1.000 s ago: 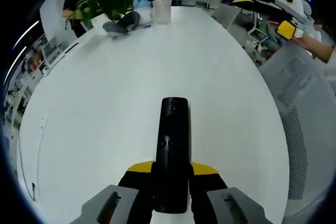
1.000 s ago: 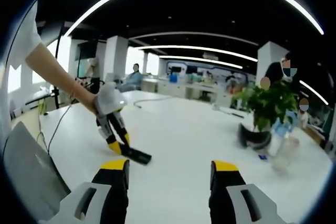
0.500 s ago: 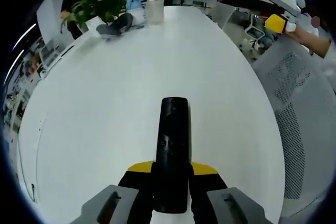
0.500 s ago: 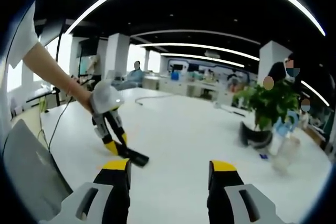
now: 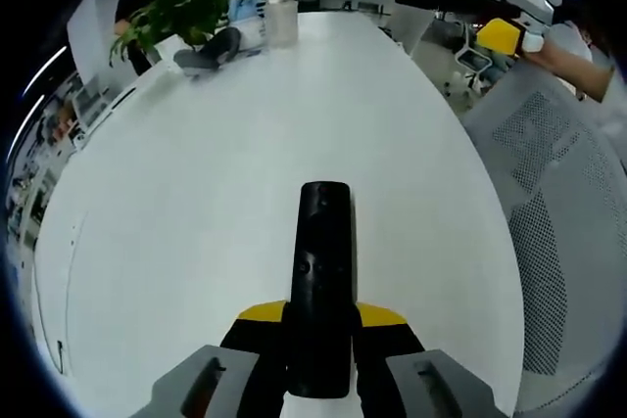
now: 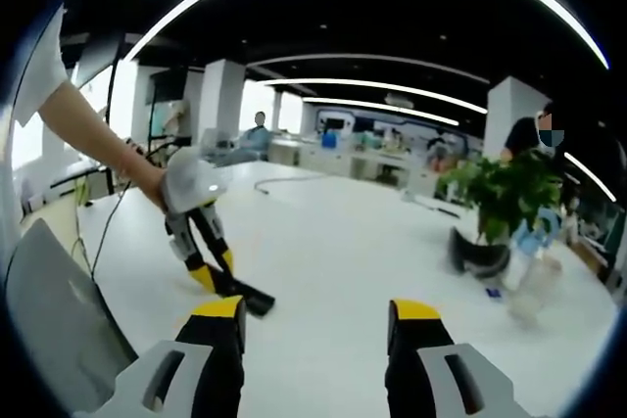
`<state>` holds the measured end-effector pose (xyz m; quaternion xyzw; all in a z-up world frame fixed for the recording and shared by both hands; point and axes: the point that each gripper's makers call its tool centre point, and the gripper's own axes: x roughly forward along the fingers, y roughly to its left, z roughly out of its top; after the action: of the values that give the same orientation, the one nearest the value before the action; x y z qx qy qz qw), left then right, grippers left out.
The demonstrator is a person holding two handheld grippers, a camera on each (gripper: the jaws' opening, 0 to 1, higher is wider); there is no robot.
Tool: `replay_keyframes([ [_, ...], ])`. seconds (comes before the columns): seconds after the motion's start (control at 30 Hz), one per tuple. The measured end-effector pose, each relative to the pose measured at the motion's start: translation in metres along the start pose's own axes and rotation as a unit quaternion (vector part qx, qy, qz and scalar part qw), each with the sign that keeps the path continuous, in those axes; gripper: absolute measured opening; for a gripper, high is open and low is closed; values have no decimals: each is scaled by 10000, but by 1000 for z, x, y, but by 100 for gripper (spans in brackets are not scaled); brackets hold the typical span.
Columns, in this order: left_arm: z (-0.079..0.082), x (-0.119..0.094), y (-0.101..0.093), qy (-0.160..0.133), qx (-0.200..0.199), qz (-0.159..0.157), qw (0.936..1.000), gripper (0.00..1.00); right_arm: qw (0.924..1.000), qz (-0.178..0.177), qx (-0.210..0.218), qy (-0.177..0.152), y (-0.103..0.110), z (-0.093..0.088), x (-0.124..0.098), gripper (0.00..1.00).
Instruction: Press the specified remote control buttons in sequence, fully releasing each button before pressing the next.
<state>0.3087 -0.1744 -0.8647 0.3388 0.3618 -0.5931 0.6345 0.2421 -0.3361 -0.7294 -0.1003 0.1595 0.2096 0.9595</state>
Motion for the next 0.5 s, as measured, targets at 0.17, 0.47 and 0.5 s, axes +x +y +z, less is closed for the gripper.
replay_keyframes([
  [0.17, 0, 0, -4, -28, 3, -14, 10000, 24, 10000, -21, -8, -3, -1, 0, 0, 56],
  [0.47, 0, -1, -13, -49, 42, -57, 10000, 24, 10000, -48, -17, -5, -1, 0, -1, 55],
  [0.5, 0, -1, -14, -47, 67, -62, 9999, 24, 10000, -50, -26, -3, -1, 0, -1, 55],
])
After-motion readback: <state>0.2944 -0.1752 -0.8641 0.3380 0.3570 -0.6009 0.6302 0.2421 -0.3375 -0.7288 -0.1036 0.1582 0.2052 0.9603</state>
